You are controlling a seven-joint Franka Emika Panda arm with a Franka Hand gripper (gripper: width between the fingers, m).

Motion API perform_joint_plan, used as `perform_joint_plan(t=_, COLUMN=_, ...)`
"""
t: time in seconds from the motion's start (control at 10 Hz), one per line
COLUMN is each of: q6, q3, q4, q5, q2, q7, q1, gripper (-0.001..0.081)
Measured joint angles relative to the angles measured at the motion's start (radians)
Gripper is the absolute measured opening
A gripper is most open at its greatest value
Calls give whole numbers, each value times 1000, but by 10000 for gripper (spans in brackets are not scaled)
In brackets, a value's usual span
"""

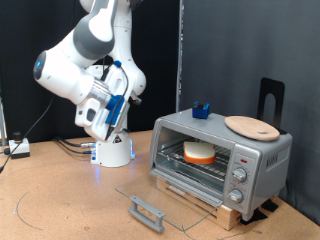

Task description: Make a piece of toast with the oven

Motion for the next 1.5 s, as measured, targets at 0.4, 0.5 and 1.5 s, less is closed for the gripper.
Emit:
perform_joint_plan(t=0.4, q6=27, q3=-48, q4=75, q5=-61, q2=108, q7=-88, q1=-44, gripper=809)
perform_joint_plan(t=0.5, q6=24, q3=-51, q4=102, q5=-67, q2=145, q7=-97, q1=-50, gripper=809)
perform_joint_plan(t=1.5, q6=139, q3=-24, q4=141, q5=-181, q2=361, q7=-15, q1=-41, gripper=809)
